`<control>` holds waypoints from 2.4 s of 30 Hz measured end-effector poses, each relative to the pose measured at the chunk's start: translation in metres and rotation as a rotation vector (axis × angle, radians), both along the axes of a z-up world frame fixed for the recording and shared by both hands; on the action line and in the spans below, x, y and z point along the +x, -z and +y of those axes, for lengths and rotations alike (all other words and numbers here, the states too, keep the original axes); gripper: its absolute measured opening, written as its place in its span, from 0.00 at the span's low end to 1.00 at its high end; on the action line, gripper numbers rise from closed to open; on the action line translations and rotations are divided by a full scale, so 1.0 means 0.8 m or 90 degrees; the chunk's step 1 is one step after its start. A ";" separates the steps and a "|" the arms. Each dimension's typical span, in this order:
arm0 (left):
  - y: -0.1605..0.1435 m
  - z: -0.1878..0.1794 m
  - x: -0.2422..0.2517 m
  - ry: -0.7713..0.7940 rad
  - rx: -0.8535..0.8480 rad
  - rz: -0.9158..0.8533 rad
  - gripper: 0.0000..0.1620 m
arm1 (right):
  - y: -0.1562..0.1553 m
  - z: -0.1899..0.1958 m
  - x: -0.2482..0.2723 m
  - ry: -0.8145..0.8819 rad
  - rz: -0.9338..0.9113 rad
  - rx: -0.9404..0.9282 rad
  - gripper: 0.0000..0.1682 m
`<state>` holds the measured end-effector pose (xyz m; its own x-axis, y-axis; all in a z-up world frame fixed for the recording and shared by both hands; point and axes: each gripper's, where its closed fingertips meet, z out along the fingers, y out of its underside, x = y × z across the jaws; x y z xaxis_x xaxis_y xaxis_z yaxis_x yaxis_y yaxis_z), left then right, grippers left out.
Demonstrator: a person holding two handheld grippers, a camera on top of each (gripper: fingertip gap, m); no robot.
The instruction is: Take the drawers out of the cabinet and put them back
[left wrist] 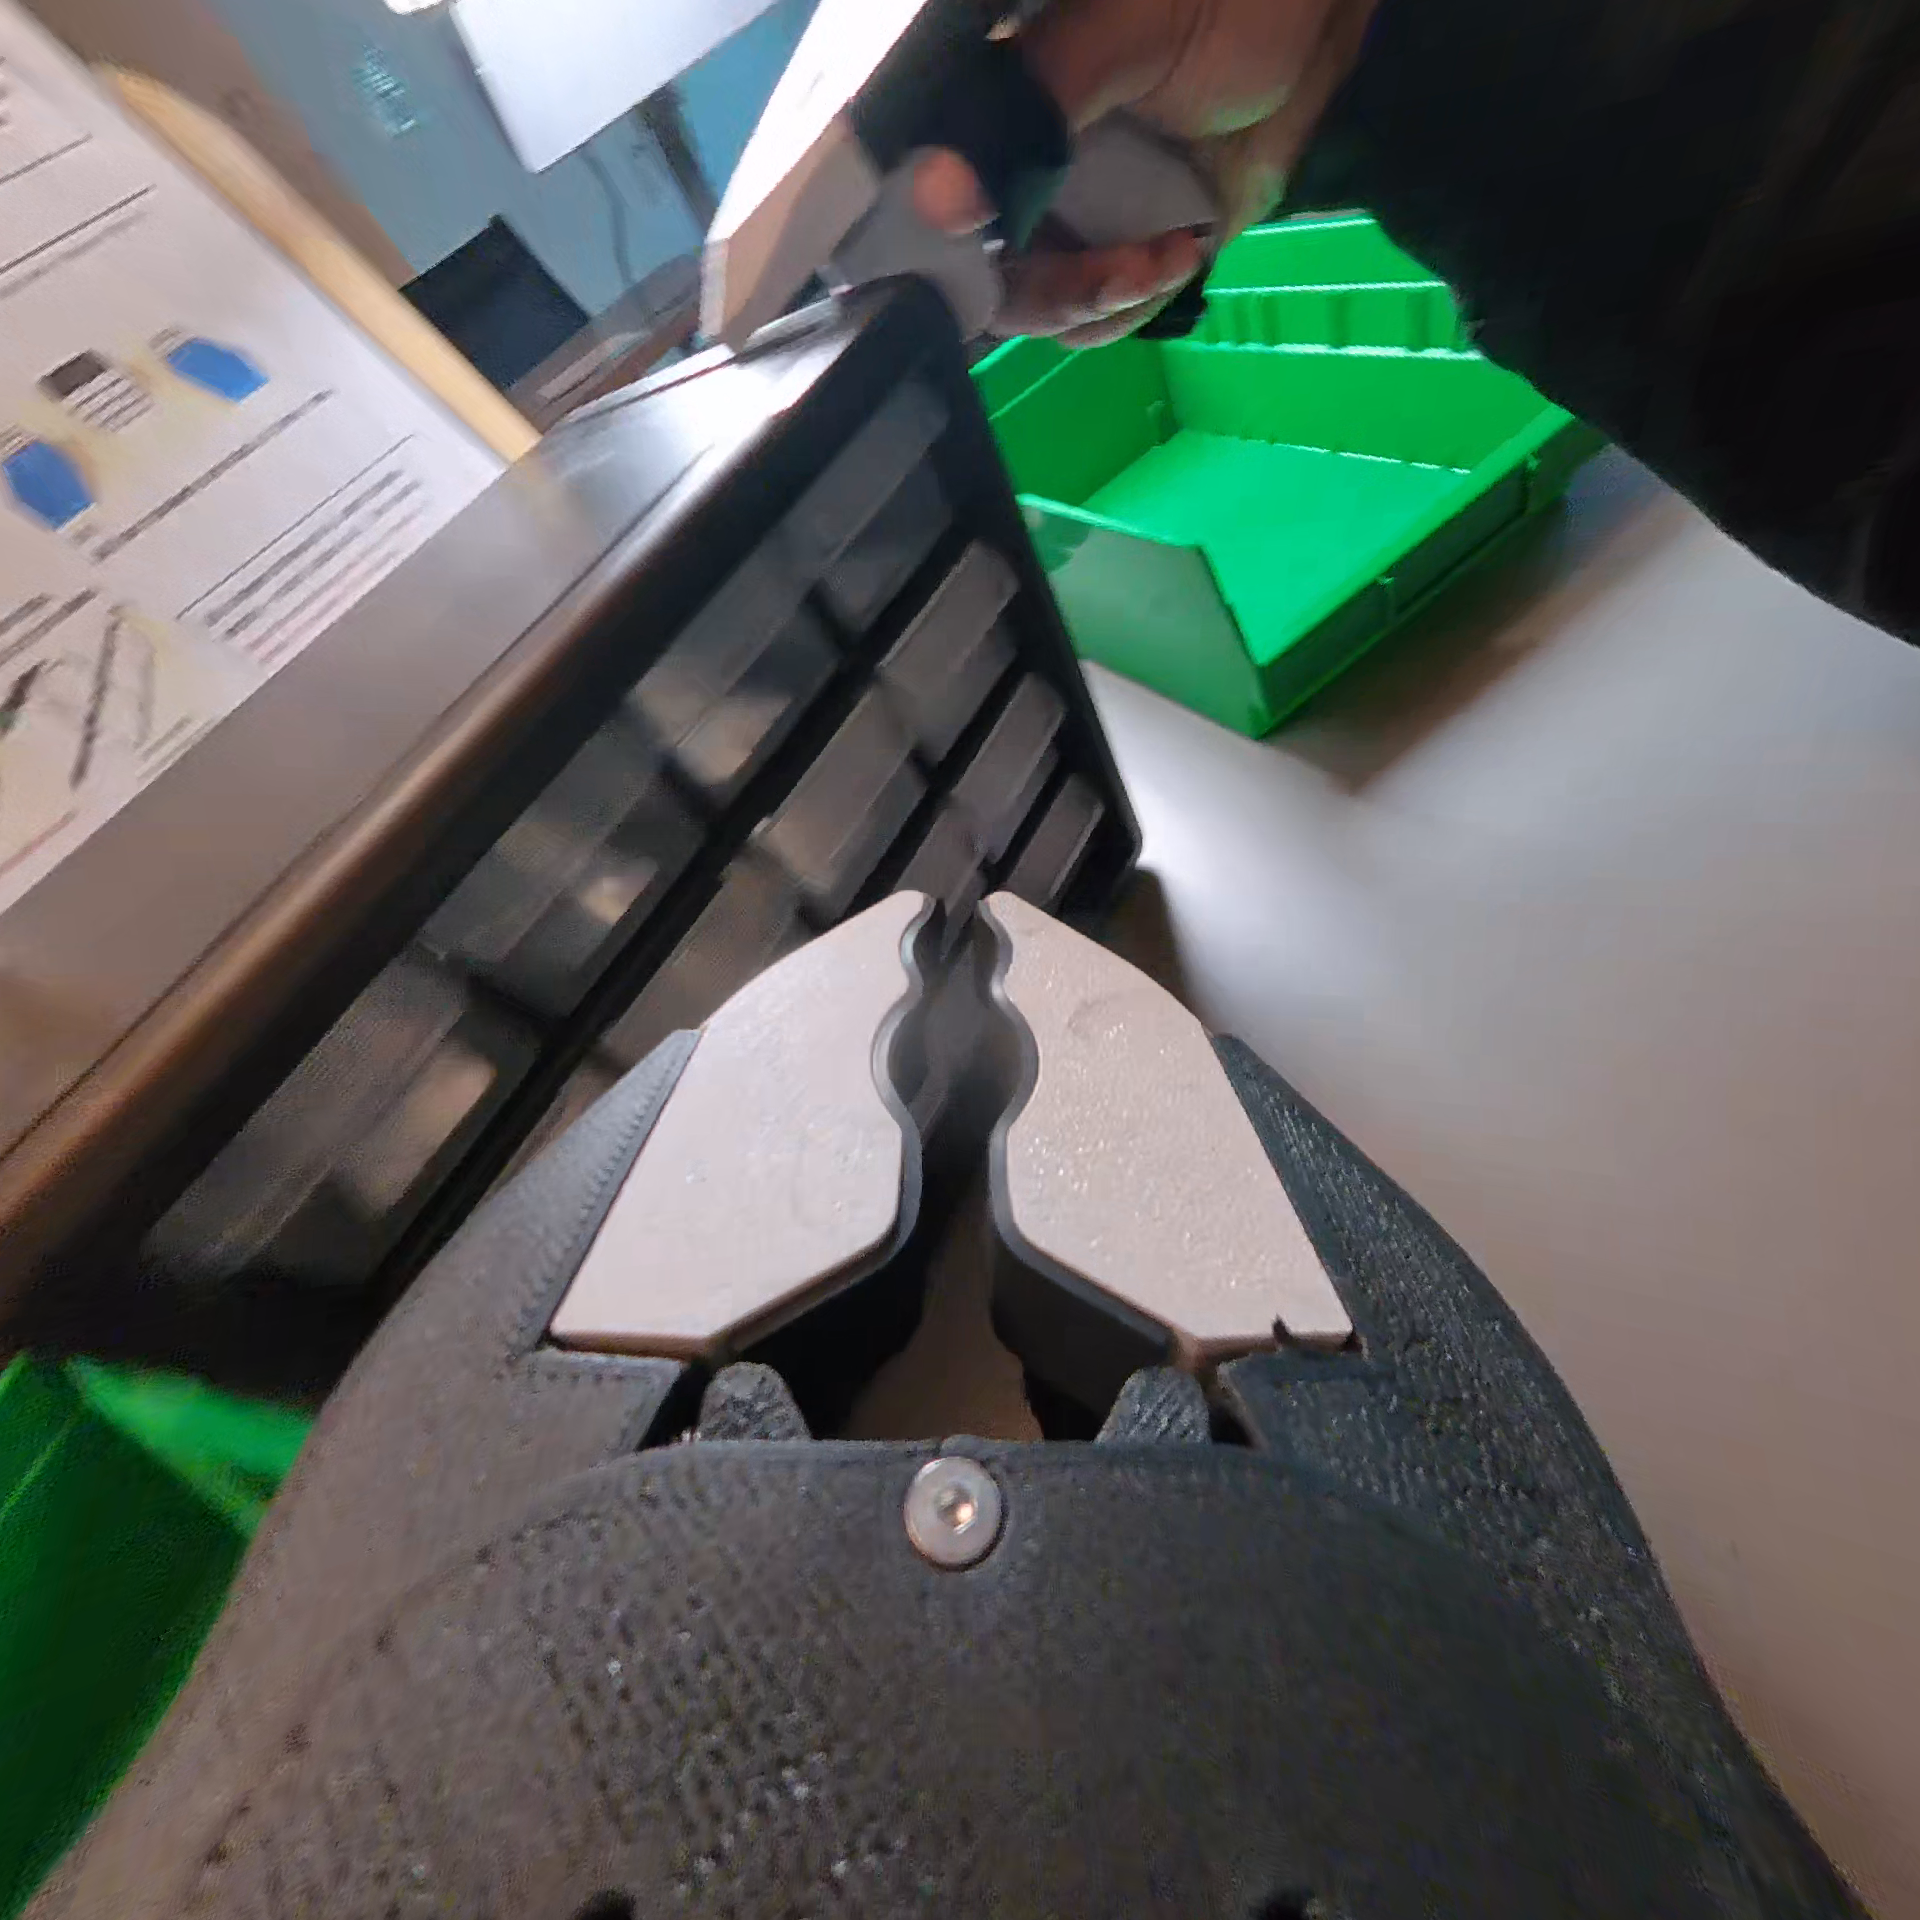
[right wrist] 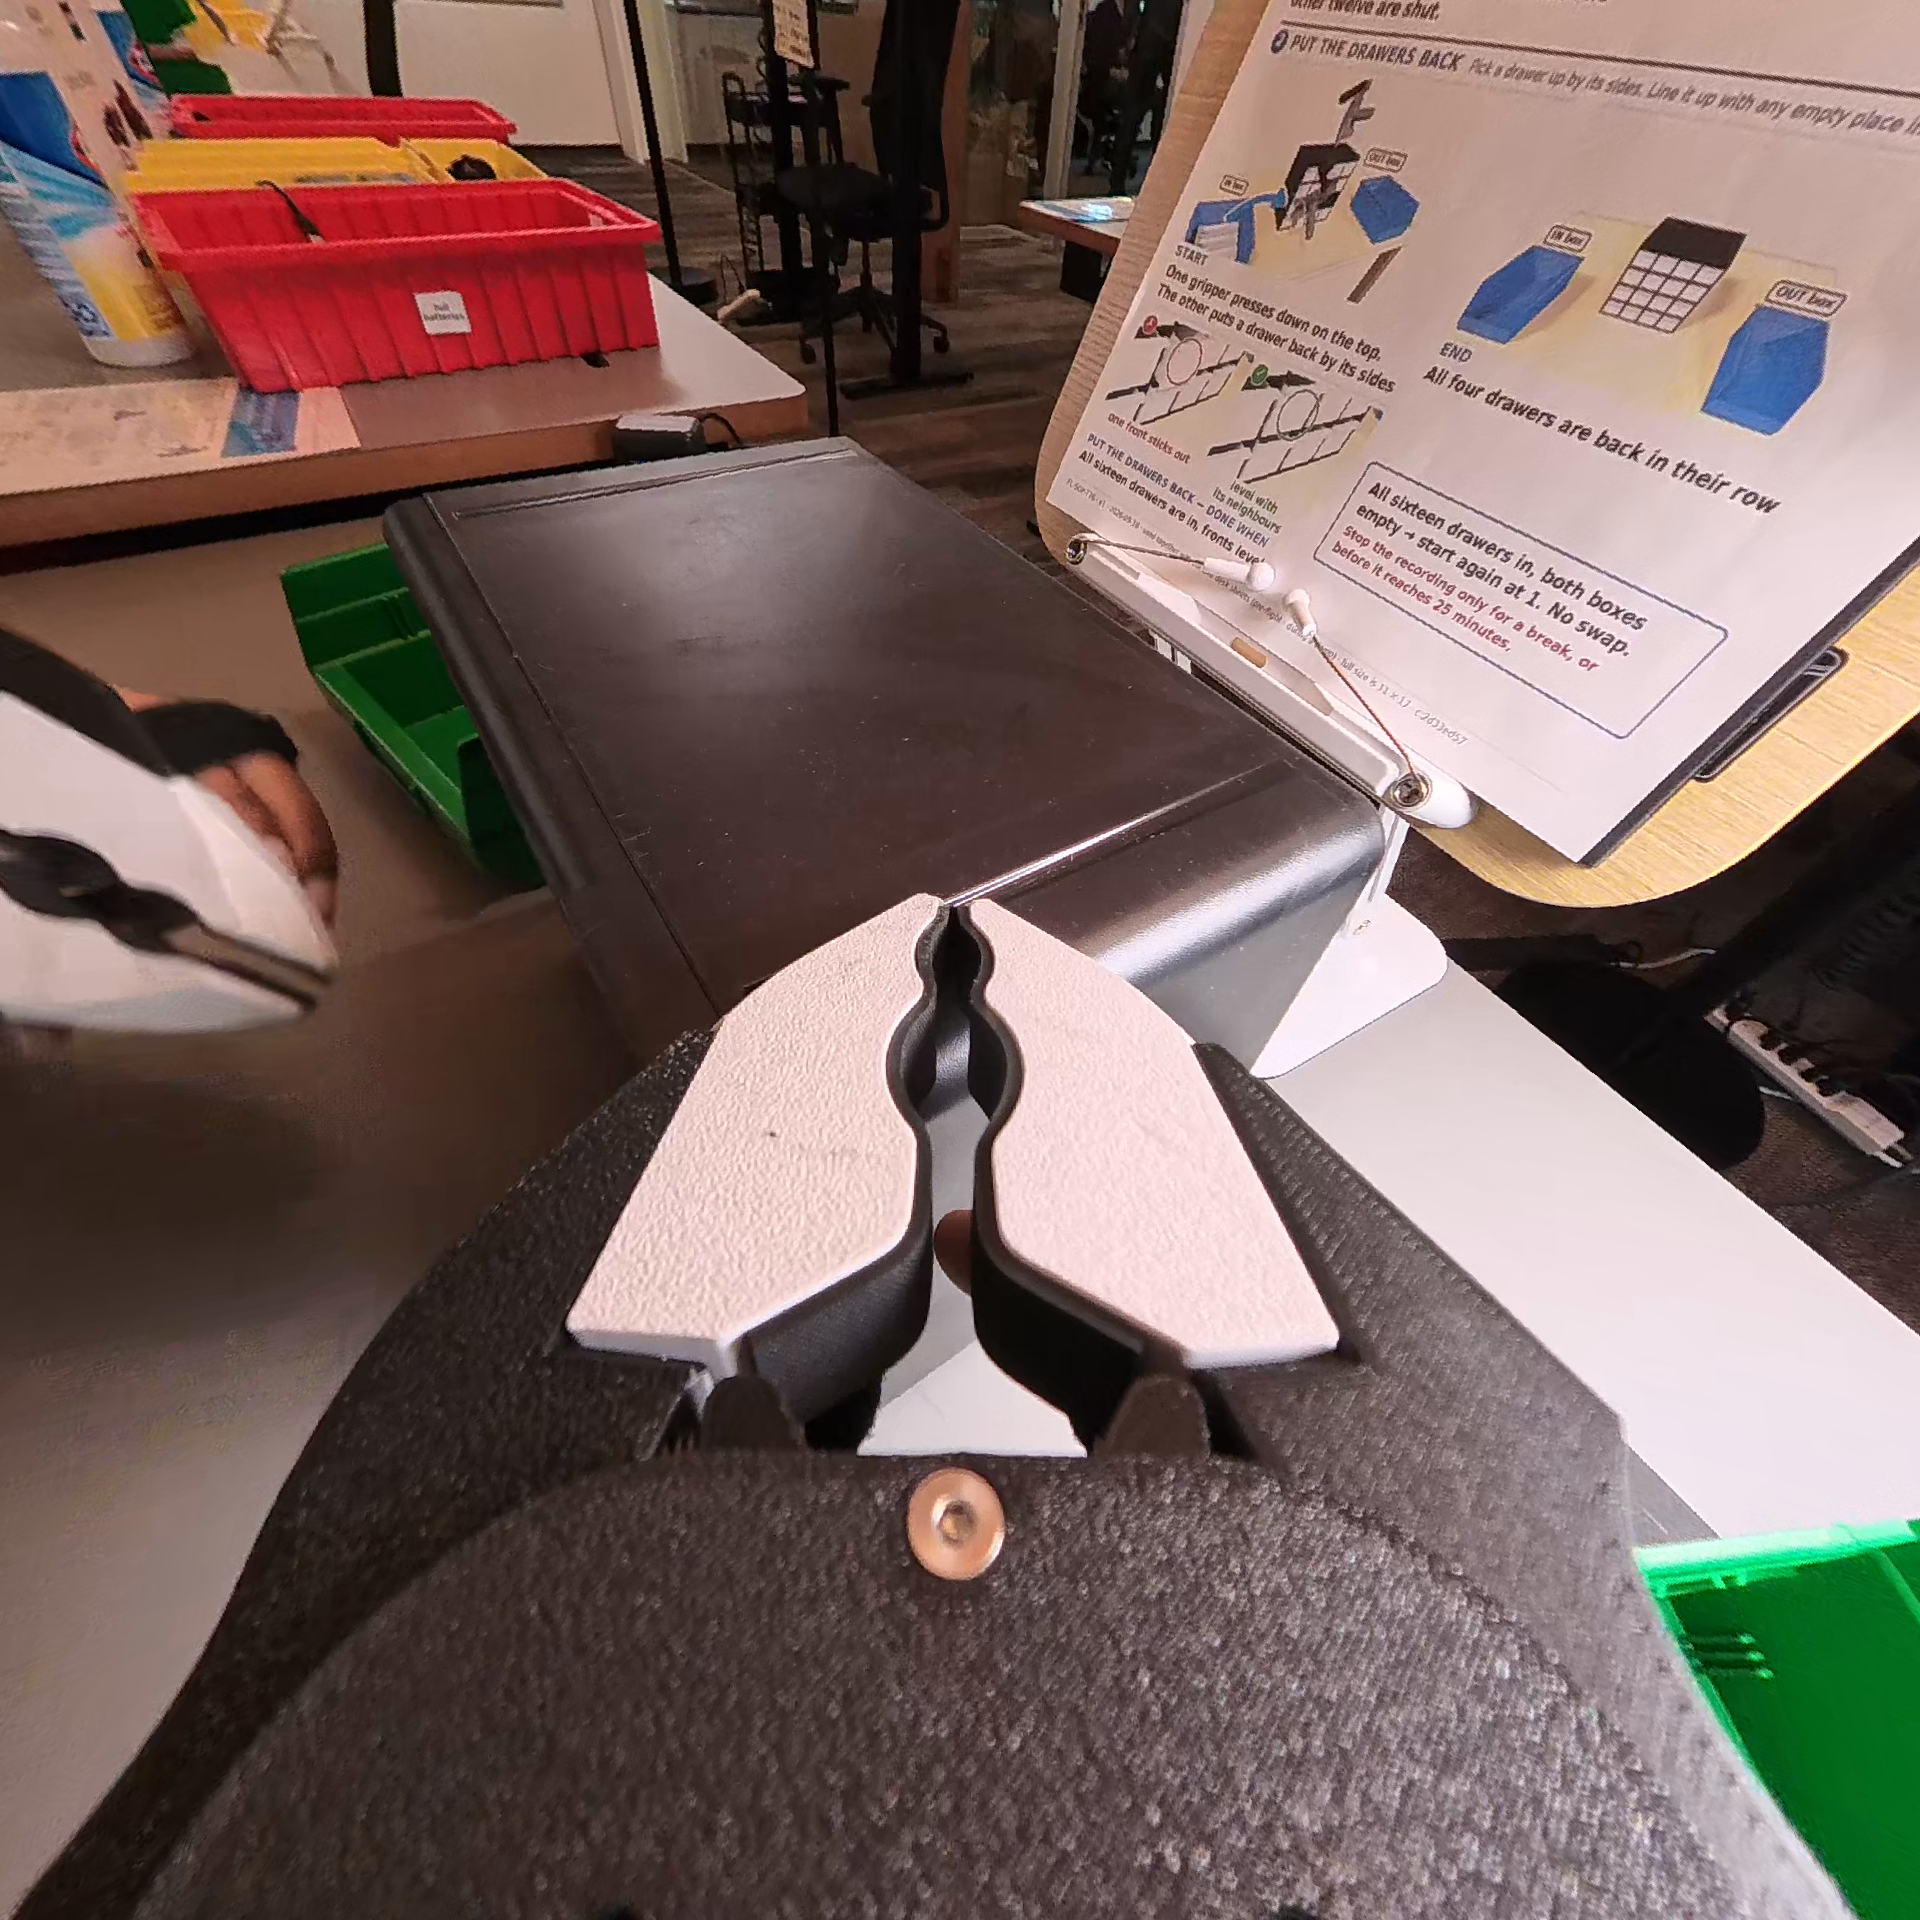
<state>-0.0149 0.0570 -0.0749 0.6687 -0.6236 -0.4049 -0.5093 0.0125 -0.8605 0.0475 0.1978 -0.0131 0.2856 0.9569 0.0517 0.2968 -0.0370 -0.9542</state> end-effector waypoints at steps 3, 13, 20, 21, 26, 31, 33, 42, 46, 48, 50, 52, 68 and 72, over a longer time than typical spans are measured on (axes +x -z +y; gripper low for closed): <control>-0.007 -0.013 -0.065 -0.053 -0.017 -0.031 0.08 | 0.000 0.000 0.000 0.001 -0.001 0.000 0.00; 0.059 -0.031 -0.262 -0.231 -0.167 0.078 0.32 | 0.000 0.001 0.001 0.015 0.014 -0.029 0.00; 0.131 -0.040 -0.318 -0.238 -0.252 0.207 0.41 | 0.000 0.003 0.005 0.065 0.024 -0.028 0.00; 0.137 -0.040 -0.318 -0.230 -0.258 0.217 0.40 | 0.000 0.003 0.006 0.073 0.025 -0.025 0.00; 0.144 -0.034 -0.312 -0.184 -0.251 0.250 0.32 | 0.000 0.001 0.009 0.110 0.030 -0.017 0.00; 0.127 -0.032 -0.291 -0.145 -0.226 0.243 0.31 | -0.001 0.000 0.012 0.132 0.044 -0.020 0.00; 0.093 -0.022 -0.264 -0.116 -0.181 0.174 0.31 | -0.001 0.001 0.012 0.140 0.048 -0.020 0.00; -0.116 0.065 -0.188 -0.049 0.004 -0.261 0.25 | -0.001 0.002 0.018 0.184 0.086 -0.029 0.00; -0.112 0.089 -0.186 -0.031 -0.038 -0.372 0.25 | -0.001 -0.005 0.021 0.189 0.049 0.012 0.02; -0.097 0.088 -0.181 0.002 -0.077 -0.403 0.25 | -0.014 -0.013 0.019 0.186 0.040 0.057 0.02; -0.100 0.082 -0.175 0.049 -0.114 -0.492 0.25 | -0.044 -0.025 0.016 0.183 0.079 0.096 0.02; -0.101 0.081 -0.170 0.071 -0.139 -0.540 0.24 | -0.070 -0.044 0.013 0.167 0.115 0.120 0.03; -0.082 0.075 -0.159 0.020 -0.101 -0.392 0.20 | 0.020 -0.179 -0.150 -0.095 -0.071 0.215 0.11; -0.079 0.073 -0.158 0.006 -0.084 -0.345 0.19 | 0.077 -0.192 -0.190 -0.121 -0.127 0.235 0.11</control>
<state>-0.1413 0.1157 -0.0114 0.7540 -0.6522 0.0775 0.0059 -0.1113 -0.9938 -0.1042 0.0438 -0.0749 0.0571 0.8988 0.4346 0.4448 0.3668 -0.8171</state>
